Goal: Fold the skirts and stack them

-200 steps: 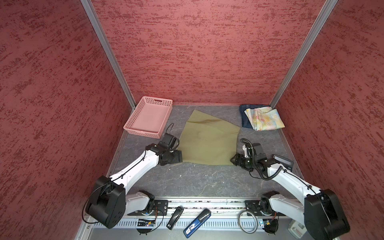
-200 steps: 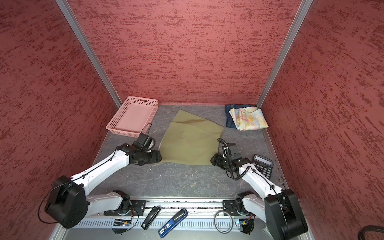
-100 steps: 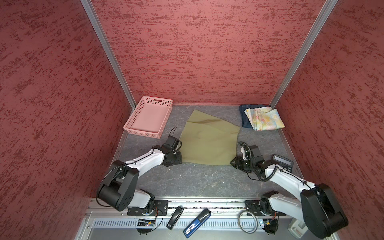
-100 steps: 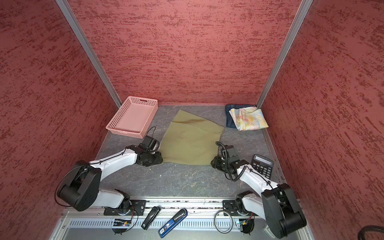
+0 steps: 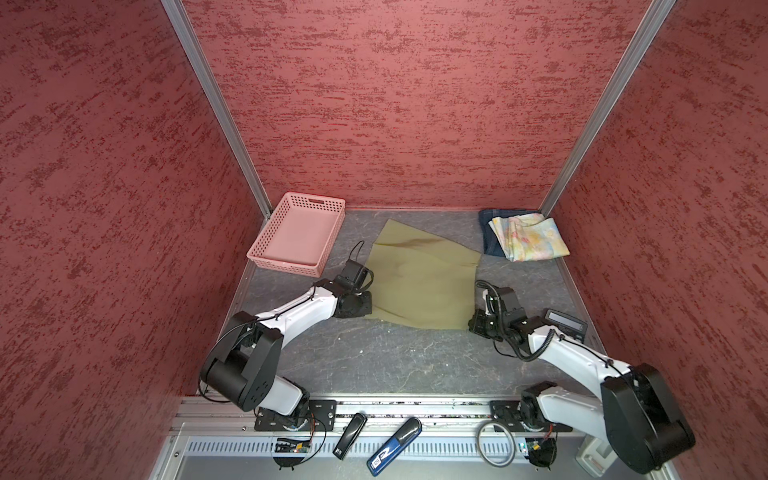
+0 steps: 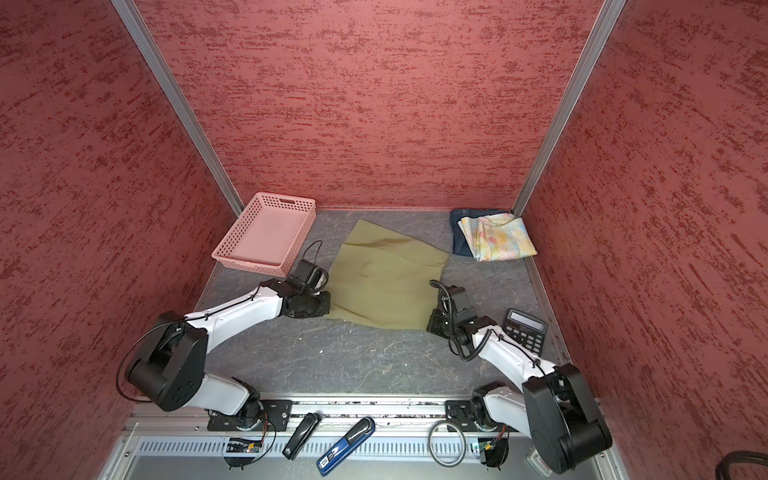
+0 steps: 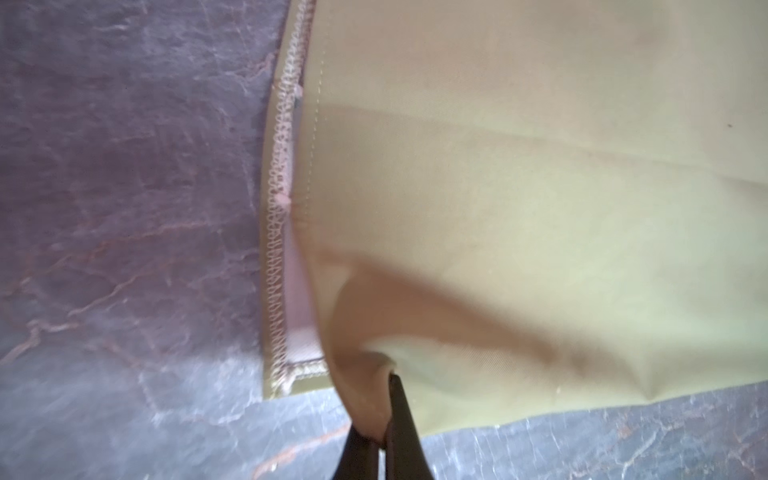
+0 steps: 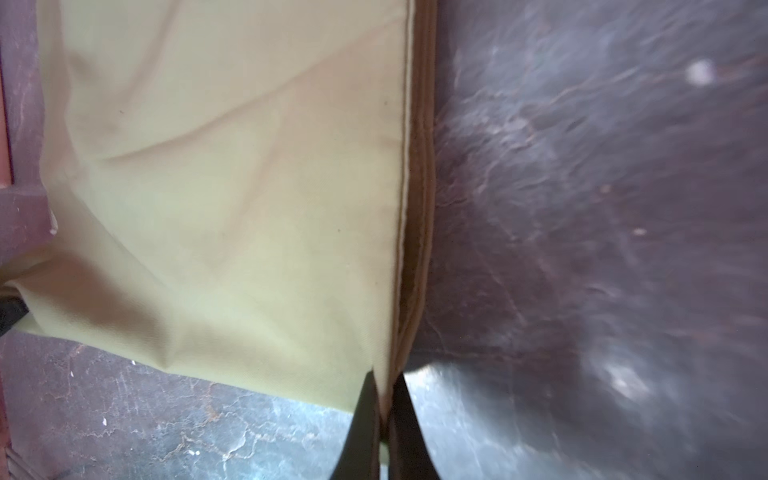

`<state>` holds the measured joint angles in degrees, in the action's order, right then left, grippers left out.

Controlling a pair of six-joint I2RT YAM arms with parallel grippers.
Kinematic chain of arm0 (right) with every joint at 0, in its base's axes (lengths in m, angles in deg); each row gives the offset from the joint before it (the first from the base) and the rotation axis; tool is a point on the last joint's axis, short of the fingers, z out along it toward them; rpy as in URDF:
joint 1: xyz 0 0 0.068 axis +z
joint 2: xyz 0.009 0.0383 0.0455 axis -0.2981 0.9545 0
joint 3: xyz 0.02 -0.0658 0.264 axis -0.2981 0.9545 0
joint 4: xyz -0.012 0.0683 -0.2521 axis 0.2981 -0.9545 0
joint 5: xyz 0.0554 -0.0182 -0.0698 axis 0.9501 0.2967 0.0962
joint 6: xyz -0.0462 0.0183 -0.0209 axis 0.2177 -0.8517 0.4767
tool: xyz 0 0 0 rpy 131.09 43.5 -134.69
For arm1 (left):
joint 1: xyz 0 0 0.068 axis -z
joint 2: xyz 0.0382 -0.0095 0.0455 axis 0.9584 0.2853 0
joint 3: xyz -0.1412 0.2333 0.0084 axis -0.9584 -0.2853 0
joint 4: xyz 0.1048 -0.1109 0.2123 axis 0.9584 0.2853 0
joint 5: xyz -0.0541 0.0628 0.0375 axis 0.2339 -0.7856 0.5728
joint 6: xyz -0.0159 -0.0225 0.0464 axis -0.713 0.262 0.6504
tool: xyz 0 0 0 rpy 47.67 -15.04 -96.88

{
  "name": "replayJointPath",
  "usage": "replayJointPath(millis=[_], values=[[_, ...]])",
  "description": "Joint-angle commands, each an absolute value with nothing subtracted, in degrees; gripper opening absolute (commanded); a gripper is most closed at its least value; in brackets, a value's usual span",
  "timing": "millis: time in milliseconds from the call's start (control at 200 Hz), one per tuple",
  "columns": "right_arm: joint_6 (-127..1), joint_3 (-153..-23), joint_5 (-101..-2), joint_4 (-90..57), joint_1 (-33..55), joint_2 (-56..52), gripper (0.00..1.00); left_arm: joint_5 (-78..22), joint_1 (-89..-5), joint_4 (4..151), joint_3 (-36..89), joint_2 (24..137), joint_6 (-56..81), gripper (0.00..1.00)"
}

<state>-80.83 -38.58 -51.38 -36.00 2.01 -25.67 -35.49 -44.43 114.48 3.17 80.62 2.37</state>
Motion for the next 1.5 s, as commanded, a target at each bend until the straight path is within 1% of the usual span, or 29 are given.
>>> replayJointPath(millis=[0, 75, 170, 240, 311, 396, 571, 621, 736, 902, 977, 997, 1027, 1047, 1072, 1077, 1102, 1112, 1132, 1162, 1202, 1262, 1287, 1393, 1493], values=[[-81.98, -39.79, -54.52, -46.32, 2.34, -29.46, 0.00, -39.14, -41.75, 123.36, 2.45, 74.57, 0.38, 0.00], [-84.34, -39.91, -53.76, -50.30, 2.61, -31.15, 0.00, -40.73, -39.32, 128.10, 1.90, 70.04, -2.97, 0.00], [-87.62, -41.31, -53.63, -53.95, 3.66, -34.44, 0.00, -43.76, -36.99, 134.24, 4.61, 64.11, -5.64, 0.00], [-88.03, -45.33, -56.06, -59.00, 3.69, -36.51, 0.00, -45.90, -37.32, 136.63, 9.09, 61.81, -4.42, 0.00], [-87.51, -51.13, -59.69, -62.91, 3.59, -36.50, 0.00, -46.59, -39.42, 136.54, 14.46, 63.31, -0.42, 0.00], [-85.71, -57.58, -60.24, -63.59, 2.57, -31.69, 0.00, -44.89, -42.99, 133.50, 20.99, 69.89, 5.12, 0.00], [-81.69, -65.77, -55.42, -54.21, -3.01, -17.54, 0.00, -40.71, -48.82, 125.47, 33.26, 87.45, 14.10, 0.00], [-80.08, -68.72, -54.60, -52.11, -4.36, -13.00, 0.00, -40.35, -50.19, 124.19, 37.88, 93.02, 15.41, 0.00], [-77.61, -76.12, -53.30, -48.03, -7.26, -0.96, 0.00, -35.65, -52.82, 123.07, 48.11, 105.81, 17.28, 0.00], [-75.60, -85.34, -51.79, -45.24, -10.85, 14.98, 0.00, -34.52, -55.59, 124.04, 61.01, 120.76, 19.08, 0.00], [-75.01, -88.81, -50.12, -44.36, -12.40, 21.10, 0.00, -34.83, -56.60, 124.01, 65.69, 125.68, 19.57, 0.00], [-74.90, -89.34, -50.09, -43.75, -12.60, 22.08, 0.08, -34.77, -56.57, 123.38, 66.25, 126.33, 19.88, 0.00], [-74.71, -90.24, -50.66, -43.12, -12.69, 23.26, 0.22, -34.89, -56.50, 121.96, 66.82, 127.10, 20.17, 0.08], [-74.31, -91.00, -50.87, -43.10, -12.78, 23.87, 0.29, -35.13, -56.52, 120.82, 67.07, 127.51, 20.24, 0.17], [-73.61, -92.07, -50.90, -43.44, -12.78, 24.25, 0.39, -35.39, -56.38, 120.10, 67.73, 127.97, 20.21, 0.34], [-73.45, -92.26, -50.96, -43.57, -12.82, 24.27, 0.40, -35.47, -56.37, 120.09, 67.92, 128.07, 20.16, 0.40], [-72.70, -93.53, -51.56, -44.15, -12.78, 24.26, 0.51, -35.83, -56.29, 120.67, 69.37, 128.53, 19.68, 0.58], [-72.51, -93.89, -51.83, -44.39, -12.84, 24.02, 0.55, -35.98, -56.35, 121.10, 70.04, 128.70, 19.43, 0.63], [-72.27, -94.30, -52.23, -44.68, -12.82, 23.51, 0.62, -36.01, -56.26, 121.69, 71.14, 128.78, 19.18, 0.69], [-72.00, -94.47, -52.78, -44.97, -12.79, 22.23, 0.70, -35.83, -56.02, 121.97, 71.78, 128.22, 19.14, 0.73], [-71.66, -94.31, -53.72, -45.60, -12.82, 20.05, 0.79, -36.61, -55.44, 121.35, 71.24, 126.50, 19.29, 0.78], [-71.11, -93.03, -54.09, -46.04, -12.78, 16.33, 0.88, -37.42, -54.62, 119.70, 68.69, 122.80, 19.92, 0.90], [-71.18, -92.17, -54.09, -46.04, -12.86, 14.63, 0.91, -37.49, -54.39, 119.12, 67.45, 121.14, 20.05, 0.93], [-71.85, -85.75, -52.29, -44.34, -12.80, 8.04, 0.95, -36.78, -53.04, 116.67, 59.98, 113.84, 20.14, 0.95], [-73.58, -78.09, -52.04, -42.10, -12.72, 2.37, 0.99, -39.29, -49.72, 115.25, 51.64, 107.77, 21.04, 0.98]])
